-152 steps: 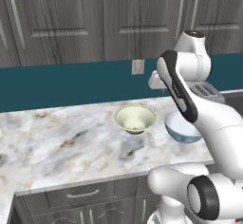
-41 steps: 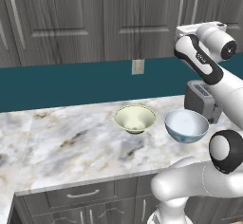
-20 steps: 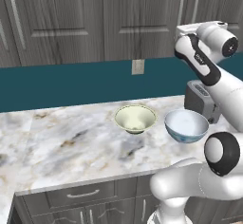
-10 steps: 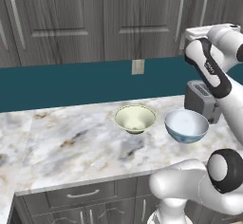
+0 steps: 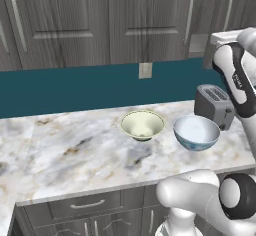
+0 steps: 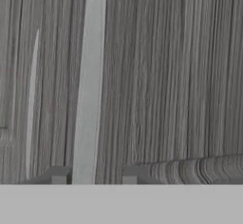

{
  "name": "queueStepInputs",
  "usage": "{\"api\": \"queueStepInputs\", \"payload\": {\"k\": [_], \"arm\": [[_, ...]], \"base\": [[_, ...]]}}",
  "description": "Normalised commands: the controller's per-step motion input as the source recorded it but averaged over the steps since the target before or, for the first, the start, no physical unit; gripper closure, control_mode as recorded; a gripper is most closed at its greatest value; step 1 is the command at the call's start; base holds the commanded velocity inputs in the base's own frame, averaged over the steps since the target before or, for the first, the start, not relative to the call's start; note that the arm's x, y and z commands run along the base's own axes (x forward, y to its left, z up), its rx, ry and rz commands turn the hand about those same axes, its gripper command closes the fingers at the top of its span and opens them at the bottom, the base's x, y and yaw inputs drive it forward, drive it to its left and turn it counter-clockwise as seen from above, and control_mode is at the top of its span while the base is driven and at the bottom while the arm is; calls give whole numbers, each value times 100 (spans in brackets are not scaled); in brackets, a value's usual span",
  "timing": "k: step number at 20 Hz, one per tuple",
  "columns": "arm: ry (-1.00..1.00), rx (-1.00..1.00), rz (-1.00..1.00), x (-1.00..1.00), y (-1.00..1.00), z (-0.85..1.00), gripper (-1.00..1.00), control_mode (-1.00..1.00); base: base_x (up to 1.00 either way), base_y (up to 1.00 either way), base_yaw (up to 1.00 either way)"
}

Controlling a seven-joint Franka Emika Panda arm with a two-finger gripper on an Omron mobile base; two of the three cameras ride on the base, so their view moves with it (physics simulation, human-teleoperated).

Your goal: Open the cabinet. Pick the bowls from the counter and place them in the cabinet. Then close the cabinet.

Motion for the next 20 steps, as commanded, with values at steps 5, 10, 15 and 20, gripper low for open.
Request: {"api": "queueStepInputs", "payload": {"k": [5, 10, 15, 20], "arm": [[6, 0, 0, -62, -73, 2, 100, -100], [1, 0, 0, -47, -68, 0, 100, -100], [0, 0, 0, -26, -48, 0, 100, -100], [0, 0, 0, 0, -5, 0, -100, -100]], "base": [[0, 0, 0], [0, 0, 0], [0, 0, 0], [0, 0, 0]]}}
